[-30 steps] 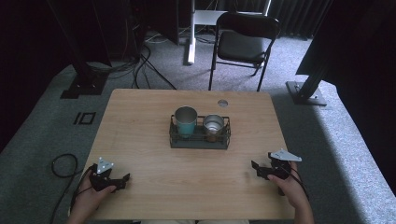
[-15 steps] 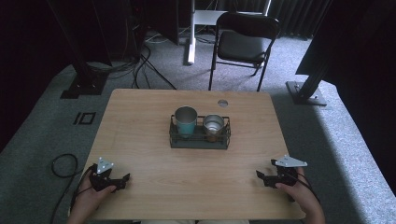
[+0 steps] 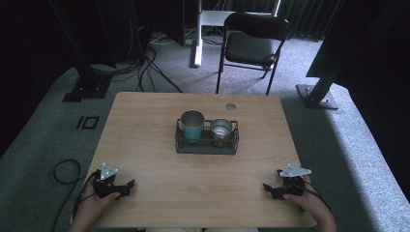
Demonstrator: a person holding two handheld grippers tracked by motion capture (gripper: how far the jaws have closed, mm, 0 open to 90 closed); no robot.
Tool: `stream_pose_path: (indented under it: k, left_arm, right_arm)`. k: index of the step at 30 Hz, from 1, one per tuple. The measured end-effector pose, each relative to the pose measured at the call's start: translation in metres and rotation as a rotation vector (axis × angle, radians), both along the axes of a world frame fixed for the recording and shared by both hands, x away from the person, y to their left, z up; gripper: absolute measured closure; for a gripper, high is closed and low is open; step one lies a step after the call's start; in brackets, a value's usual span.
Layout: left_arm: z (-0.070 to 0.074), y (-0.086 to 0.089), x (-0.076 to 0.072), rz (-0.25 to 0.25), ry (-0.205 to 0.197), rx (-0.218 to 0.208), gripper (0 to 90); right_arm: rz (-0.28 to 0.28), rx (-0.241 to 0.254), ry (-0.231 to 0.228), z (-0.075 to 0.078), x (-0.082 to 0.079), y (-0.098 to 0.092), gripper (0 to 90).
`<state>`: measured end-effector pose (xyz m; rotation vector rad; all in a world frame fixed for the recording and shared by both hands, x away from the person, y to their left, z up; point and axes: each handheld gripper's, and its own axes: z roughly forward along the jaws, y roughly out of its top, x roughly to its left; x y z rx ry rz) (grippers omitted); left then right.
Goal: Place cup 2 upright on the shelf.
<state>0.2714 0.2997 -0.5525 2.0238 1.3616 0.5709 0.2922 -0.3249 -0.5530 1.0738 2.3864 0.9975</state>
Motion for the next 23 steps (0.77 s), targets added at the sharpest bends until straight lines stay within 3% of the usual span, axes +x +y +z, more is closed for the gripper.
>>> stream_pose_path:
  k: [3,23]
  left_arm:
    - [0.0000,0.0000,0.0000,0.000,0.000,0.000,9.4]
    - [0.0000,0.0000,0.0001,0.000,0.000,0.000,9.4]
  right_arm:
    - [0.006,0.010,0.022,-0.0003,-0.0013,0.0011,12.5]
    - [-0.010,0.039,0.017,-0.0023,-0.0047,0.0011,11.1]
